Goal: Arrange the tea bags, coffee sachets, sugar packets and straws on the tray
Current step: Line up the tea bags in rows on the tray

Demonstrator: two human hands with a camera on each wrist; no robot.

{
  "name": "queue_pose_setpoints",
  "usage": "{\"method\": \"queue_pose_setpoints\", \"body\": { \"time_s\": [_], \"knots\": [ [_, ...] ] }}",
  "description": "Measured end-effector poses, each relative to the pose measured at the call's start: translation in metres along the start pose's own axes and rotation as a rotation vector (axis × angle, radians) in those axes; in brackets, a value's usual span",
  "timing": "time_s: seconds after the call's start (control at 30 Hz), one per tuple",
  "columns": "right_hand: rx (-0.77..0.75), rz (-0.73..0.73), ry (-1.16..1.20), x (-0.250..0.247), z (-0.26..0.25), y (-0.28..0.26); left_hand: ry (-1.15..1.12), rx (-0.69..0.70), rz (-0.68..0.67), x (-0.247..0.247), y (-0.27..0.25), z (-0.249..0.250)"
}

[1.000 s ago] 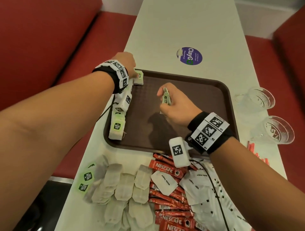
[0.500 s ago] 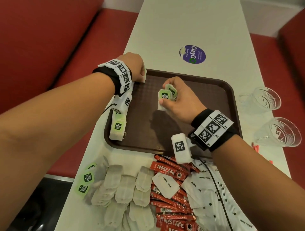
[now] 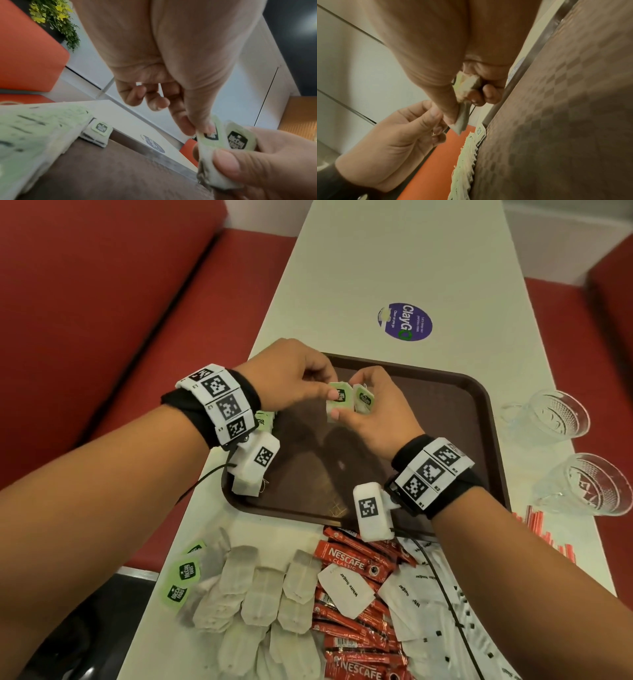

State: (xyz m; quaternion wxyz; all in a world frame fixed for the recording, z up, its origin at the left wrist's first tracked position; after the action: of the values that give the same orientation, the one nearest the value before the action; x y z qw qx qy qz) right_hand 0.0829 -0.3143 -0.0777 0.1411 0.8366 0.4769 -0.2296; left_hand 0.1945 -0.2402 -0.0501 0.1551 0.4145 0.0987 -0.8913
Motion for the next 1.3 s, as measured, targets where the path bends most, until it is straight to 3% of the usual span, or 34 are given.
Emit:
{"method": "queue_pose_setpoints", "body": {
  "time_s": [0.23, 0.43, 0.63, 0.8, 1.1, 1.3],
  "knots": [
    [0.044, -0.025, -0.034, 0.0, 0.008, -0.002, 0.287, -0.176, 0.217, -0.034, 0.015, -0.046],
    [-0.037, -0.094, -0.207, -0.001, 0.003, -0.01, 0.42, -0.297, 0.026, -0.027, 0.038, -0.077],
    [-0.067, -0.106, -0.233, -0.004, 0.0, -0.015, 0.401, -0.345, 0.03, -0.038, 0.054, -0.078],
    [-0.05, -0.118, -0.227, -0.005, 0.004, -0.016, 0.422, -0.358, -0.068, -0.028, 0.06, -0.083],
    [-0.039, -0.137, -0.21, -0.003, 0.004, -0.016, 0.462, -0.459, 0.091, -0.037, 0.077, -0.095],
    [-0.034, -0.134, -0.194, -0.005, 0.004, -0.017, 0.507, -0.355, 0.015, -0.024, 0.091, -0.084]
  ]
}}
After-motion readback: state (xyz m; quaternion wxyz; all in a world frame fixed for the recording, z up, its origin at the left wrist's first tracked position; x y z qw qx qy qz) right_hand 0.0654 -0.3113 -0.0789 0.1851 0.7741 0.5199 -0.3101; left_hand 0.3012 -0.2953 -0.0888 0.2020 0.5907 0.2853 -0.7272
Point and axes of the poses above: each hand's wrist, its own y-axis towards the middle knuckle, its own x-axis out of the palm, z = x × y, the point moved 10 cm from there along y, towards the middle knuckle, and after that the axes turned 3 degrees about -x, right-handed, at the moved point
